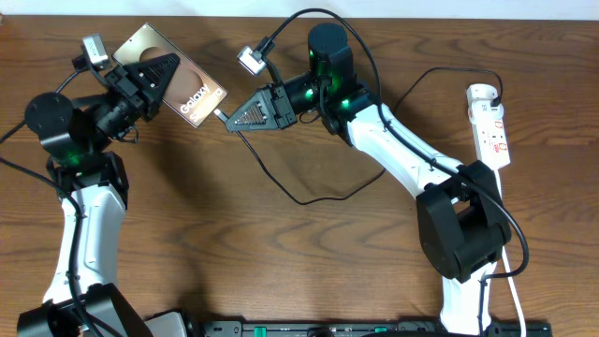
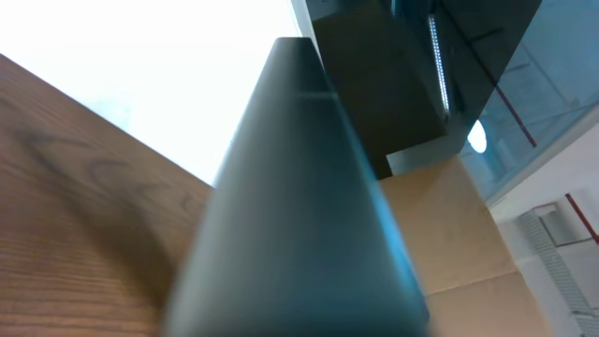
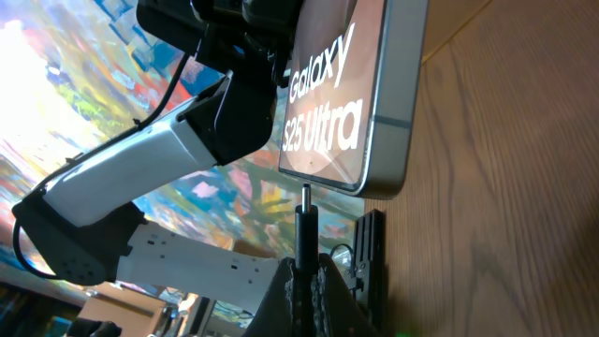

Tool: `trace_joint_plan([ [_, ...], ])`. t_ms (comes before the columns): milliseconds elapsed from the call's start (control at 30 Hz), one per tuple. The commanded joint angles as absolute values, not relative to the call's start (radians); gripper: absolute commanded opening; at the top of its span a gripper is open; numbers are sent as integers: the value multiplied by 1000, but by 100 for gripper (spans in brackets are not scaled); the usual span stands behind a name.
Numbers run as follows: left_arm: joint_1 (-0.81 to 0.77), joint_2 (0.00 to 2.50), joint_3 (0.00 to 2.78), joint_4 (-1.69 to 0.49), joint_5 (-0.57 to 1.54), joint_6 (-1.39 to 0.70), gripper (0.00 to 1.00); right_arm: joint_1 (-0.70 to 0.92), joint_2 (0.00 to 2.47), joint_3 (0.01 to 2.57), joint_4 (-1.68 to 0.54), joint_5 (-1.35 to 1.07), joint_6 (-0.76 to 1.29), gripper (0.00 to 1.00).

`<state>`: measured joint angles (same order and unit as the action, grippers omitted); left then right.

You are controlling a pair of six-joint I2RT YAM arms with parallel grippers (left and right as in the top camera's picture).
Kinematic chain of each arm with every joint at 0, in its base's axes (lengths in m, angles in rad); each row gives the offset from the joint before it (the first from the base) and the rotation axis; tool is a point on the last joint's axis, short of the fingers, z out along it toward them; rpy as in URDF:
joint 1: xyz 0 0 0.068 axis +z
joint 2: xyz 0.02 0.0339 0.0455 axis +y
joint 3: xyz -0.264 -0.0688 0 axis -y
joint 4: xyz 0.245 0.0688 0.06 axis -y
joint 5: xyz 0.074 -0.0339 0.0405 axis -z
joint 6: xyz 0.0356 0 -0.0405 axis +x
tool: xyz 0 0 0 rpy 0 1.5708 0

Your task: Plug charger to phone and switch on socket

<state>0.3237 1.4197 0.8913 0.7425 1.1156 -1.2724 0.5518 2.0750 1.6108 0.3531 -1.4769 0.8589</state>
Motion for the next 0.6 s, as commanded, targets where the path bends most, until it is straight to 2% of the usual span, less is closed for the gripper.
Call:
trace_joint_plan([
  [0,327,1419,899,757,1113,-1301,7,548,2075,1629,355,-1473,848,1],
  [567,327,1419,899,757,1119,-1321,8,548,2076,1629,355,-1473,848,1],
])
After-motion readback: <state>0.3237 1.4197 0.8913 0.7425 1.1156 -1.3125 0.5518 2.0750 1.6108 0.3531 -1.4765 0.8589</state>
